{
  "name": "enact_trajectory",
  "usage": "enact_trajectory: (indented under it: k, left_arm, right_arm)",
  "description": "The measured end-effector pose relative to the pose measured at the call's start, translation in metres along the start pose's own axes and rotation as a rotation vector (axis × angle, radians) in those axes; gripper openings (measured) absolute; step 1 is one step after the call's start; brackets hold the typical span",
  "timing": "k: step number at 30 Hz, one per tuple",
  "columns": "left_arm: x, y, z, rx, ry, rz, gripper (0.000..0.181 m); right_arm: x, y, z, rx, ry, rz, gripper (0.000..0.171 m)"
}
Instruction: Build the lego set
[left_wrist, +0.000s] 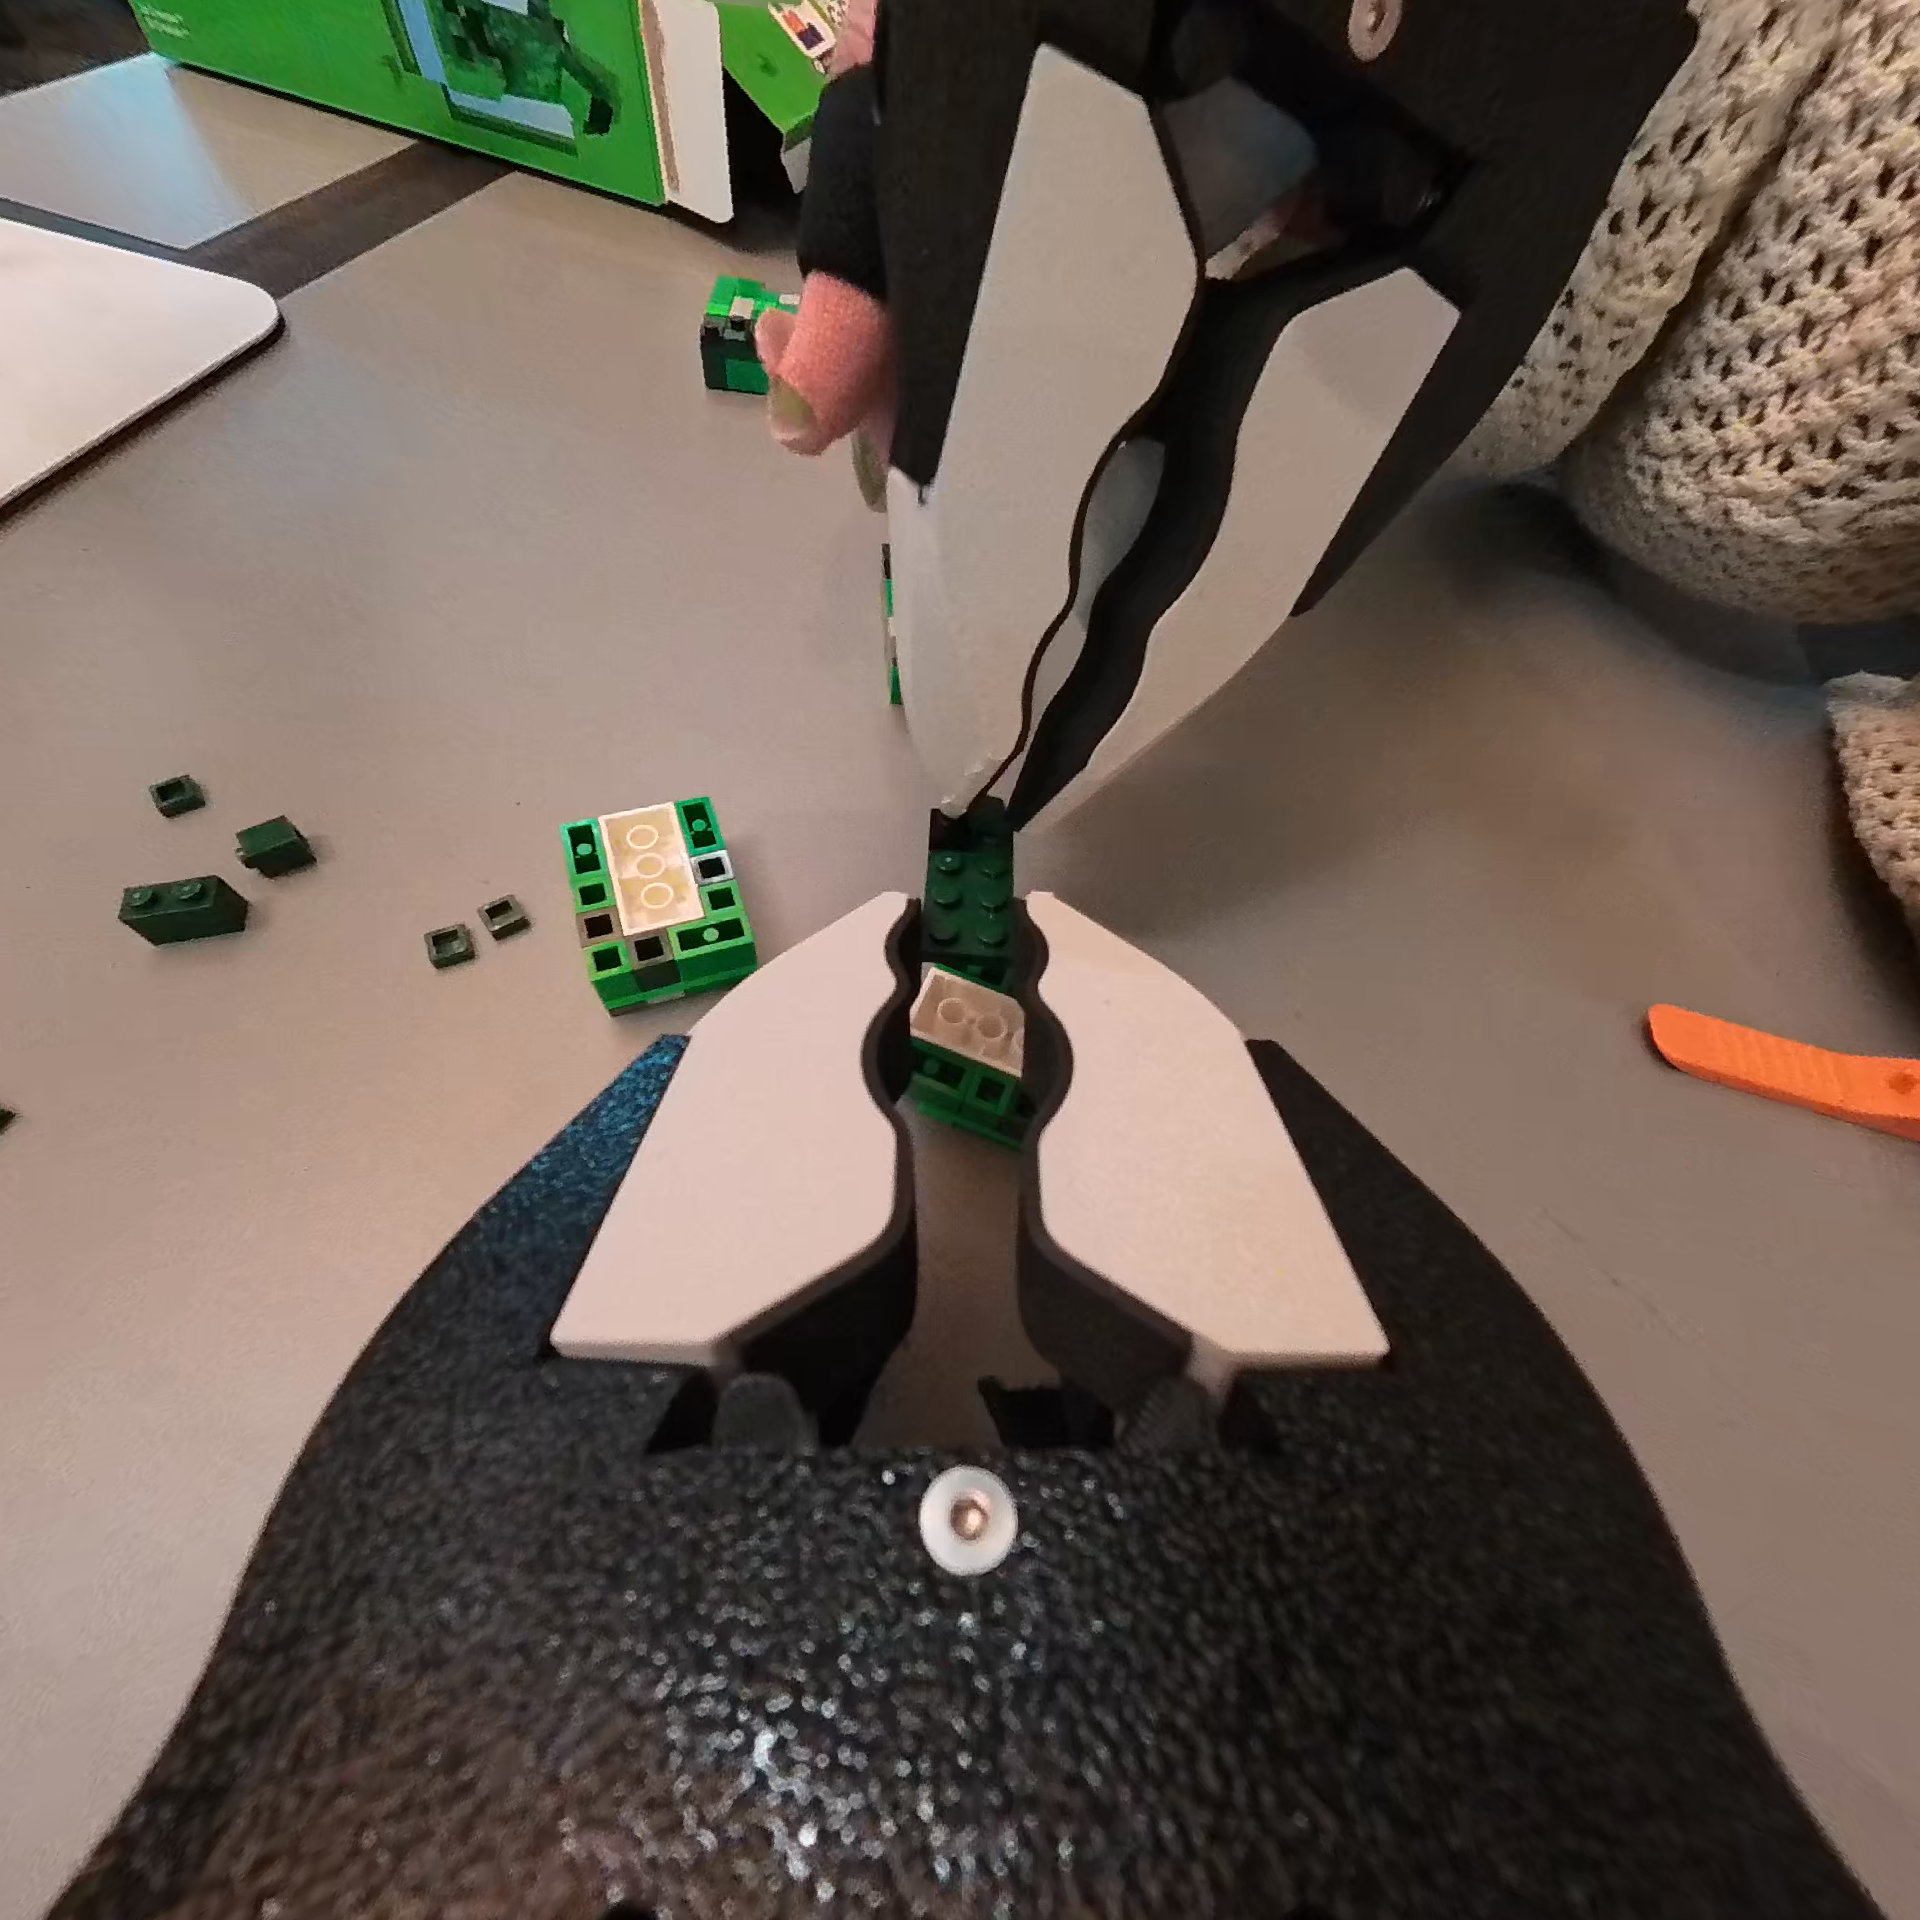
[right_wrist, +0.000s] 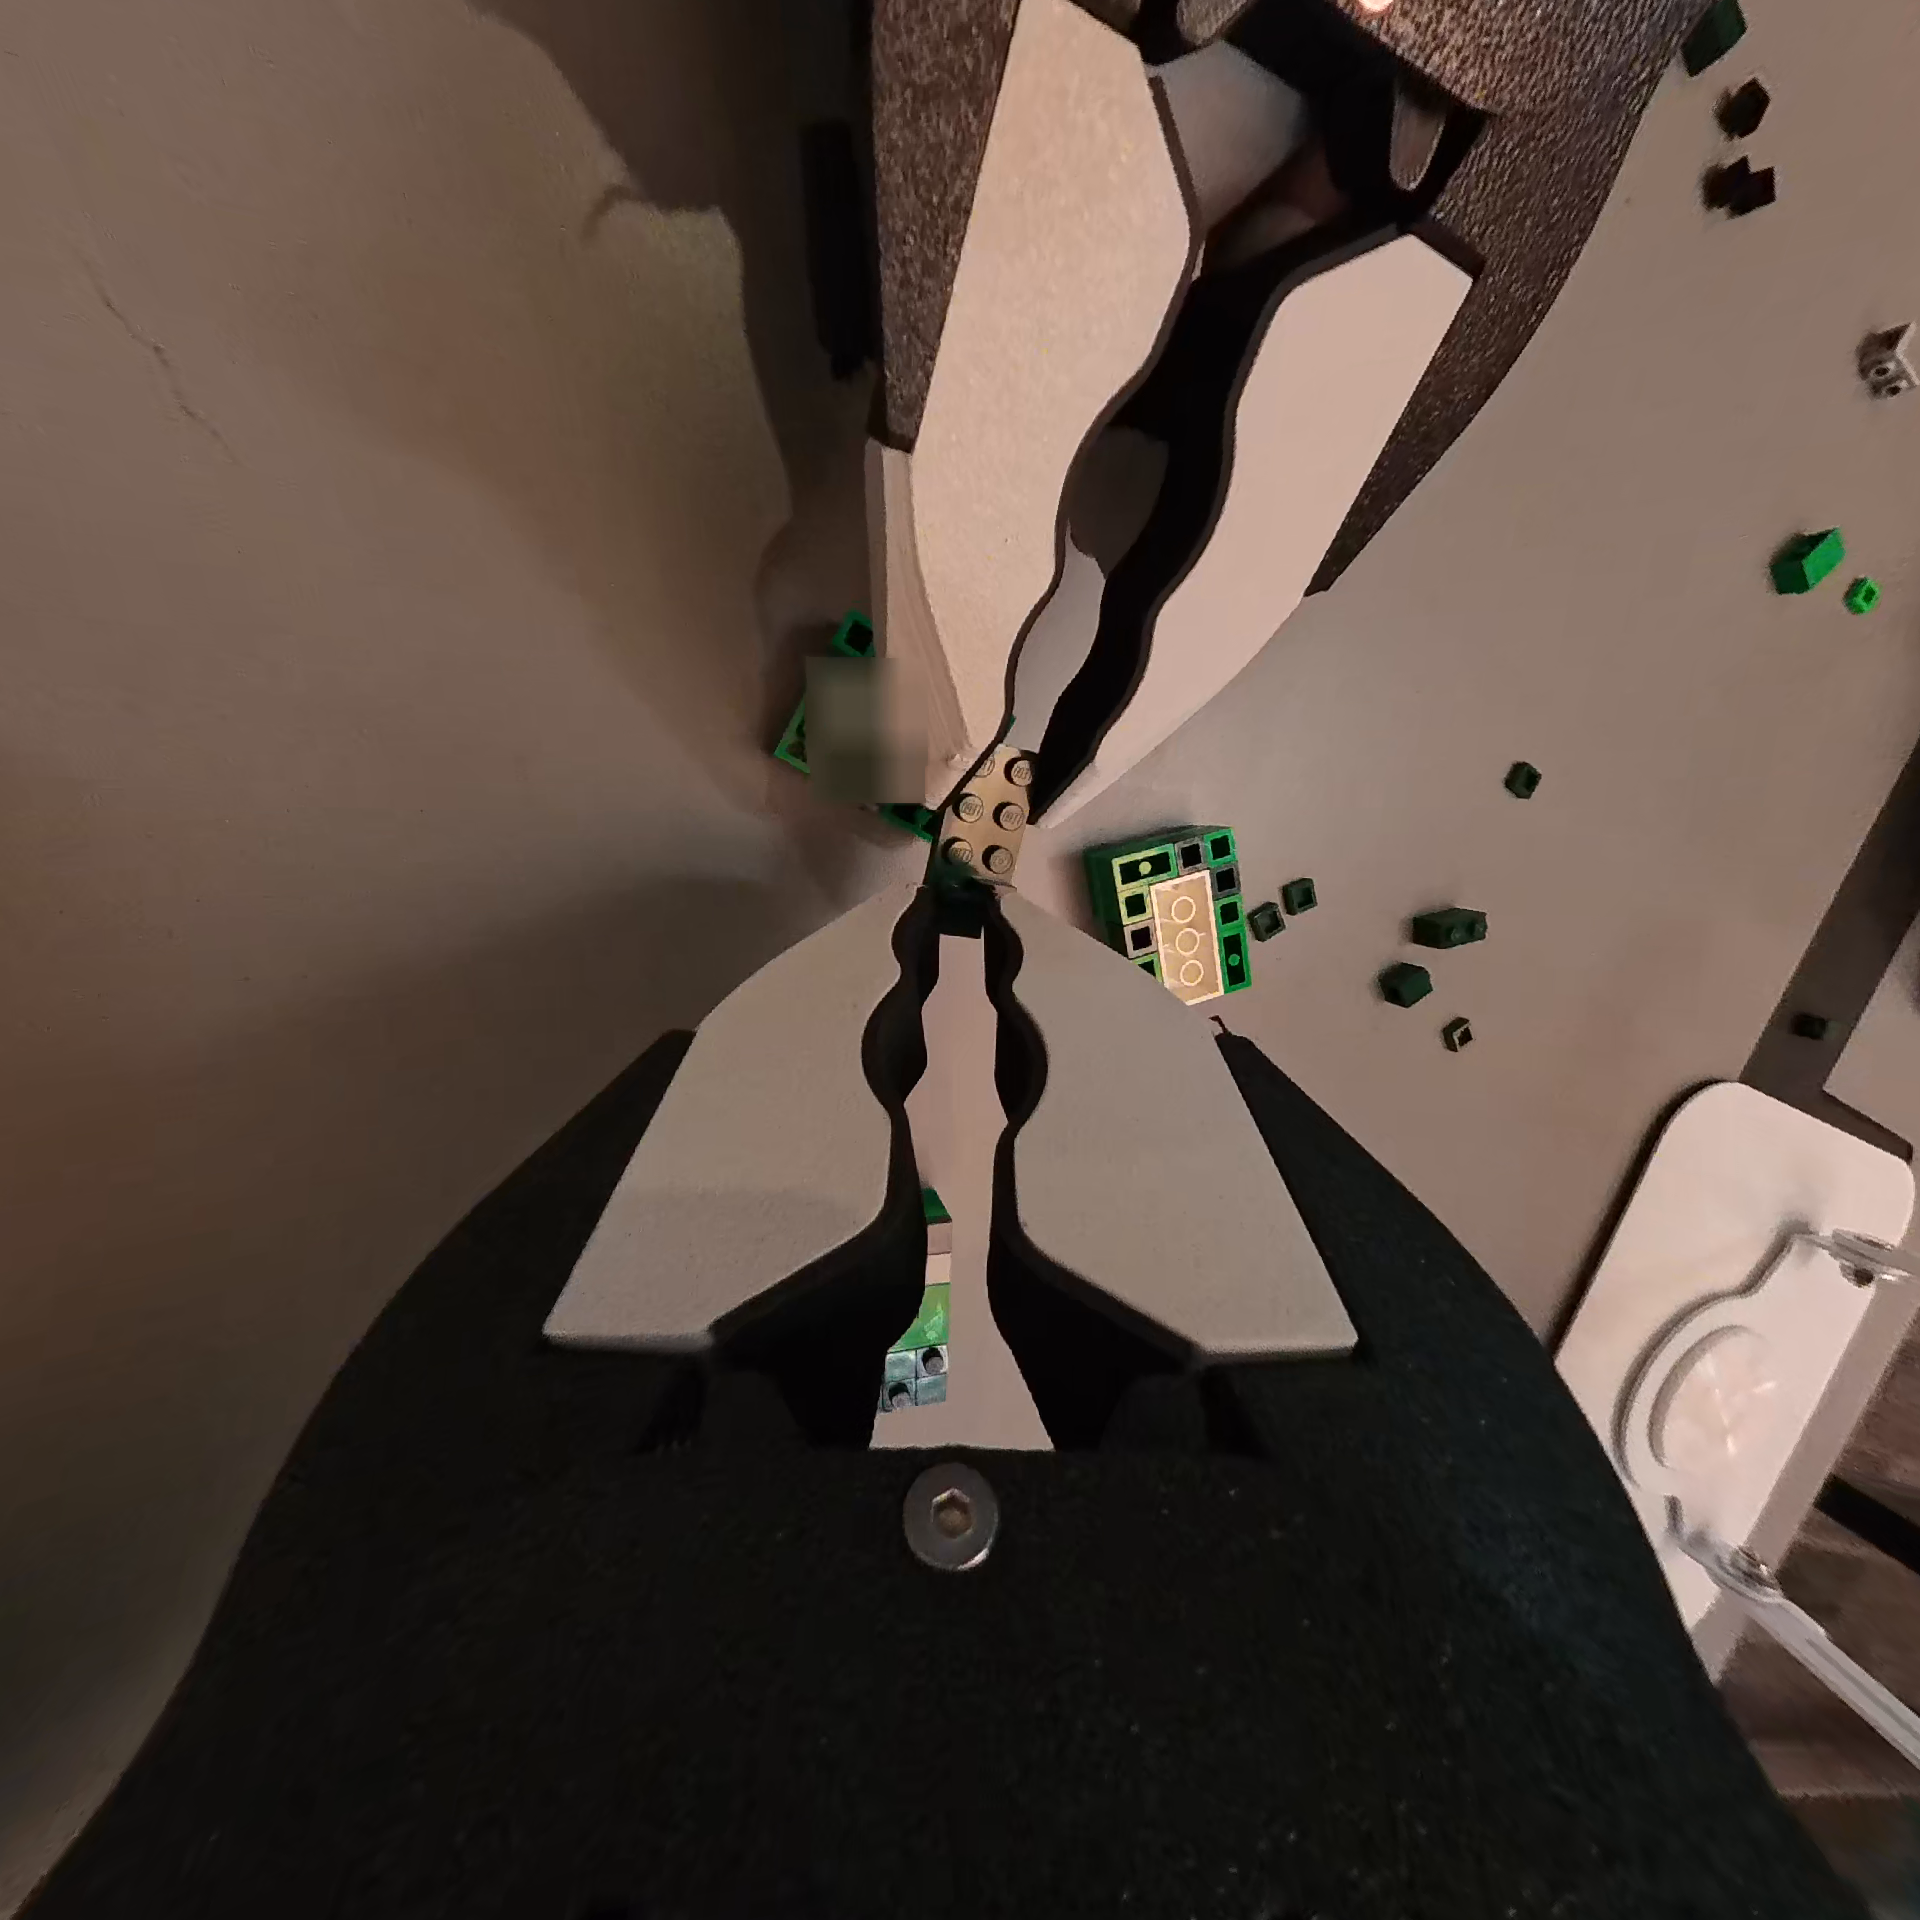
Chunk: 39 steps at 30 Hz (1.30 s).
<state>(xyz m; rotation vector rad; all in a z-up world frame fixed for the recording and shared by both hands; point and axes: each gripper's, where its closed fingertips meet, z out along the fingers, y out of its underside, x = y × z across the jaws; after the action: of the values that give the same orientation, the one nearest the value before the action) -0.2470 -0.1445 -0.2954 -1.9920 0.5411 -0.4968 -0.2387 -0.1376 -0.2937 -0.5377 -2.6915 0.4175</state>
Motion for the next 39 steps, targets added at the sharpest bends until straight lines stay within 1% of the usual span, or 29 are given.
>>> enact_trajectory:
  k: [9, 14, 18, 21, 24, 28, 30, 33, 36, 39]
  left_arm:
    - [-0.001, -0.002, -0.001, 0.017, -0.002, -0.015, 0.015]
    - [-0.003, -0.005, -0.003, 0.039, -0.005, -0.027, 0.015]
    - [-0.007, -0.006, -0.005, 0.055, -0.027, -0.036, 0.015]
    - [-0.014, -0.008, -0.008, 0.068, -0.078, -0.038, 0.015]
    - [-0.021, -0.010, -0.013, 0.090, -0.125, -0.038, 0.015]
    - [-0.026, -0.013, -0.017, 0.110, -0.161, -0.039, 0.015]
    - [-0.026, -0.014, -0.018, 0.117, -0.159, -0.038, 0.015]
    - [-0.025, -0.013, -0.017, 0.116, -0.149, -0.041, 0.015]
    - [-0.025, -0.011, -0.015, 0.106, -0.149, -0.035, 0.015]
    - [-0.024, -0.011, -0.015, 0.098, -0.151, -0.026, 0.015]
  right_arm:
    - [0.002, -0.001, -0.001, 0.006, 0.012, 0.003, 0.009]
    - [0.003, -0.005, -0.004, 0.041, 0.026, 0.018, 0.014]
    - [0.008, -0.003, -0.009, 0.049, 0.075, 0.018, 0.015]
    - [0.015, 0.008, -0.017, 0.060, 0.131, 0.096, 0.017]
    - [0.019, 0.022, -0.024, 0.103, 0.166, 0.258, 0.016]
    - [0.003, 0.041, -0.013, 0.119, 0.120, 0.422, 0.016]
    - [-0.006, 0.045, -0.005, 0.125, 0.084, 0.432, 0.016]
    - [-0.005, 0.049, 0.002, 0.115, 0.074, 0.412, 0.015]
    - [-0.008, 0.044, 0.006, 0.150, -0.003, 0.411, 0.014]
    - [-0.008, 0.047, 0.013, 0.102, -0.034, 0.462, 0.014]
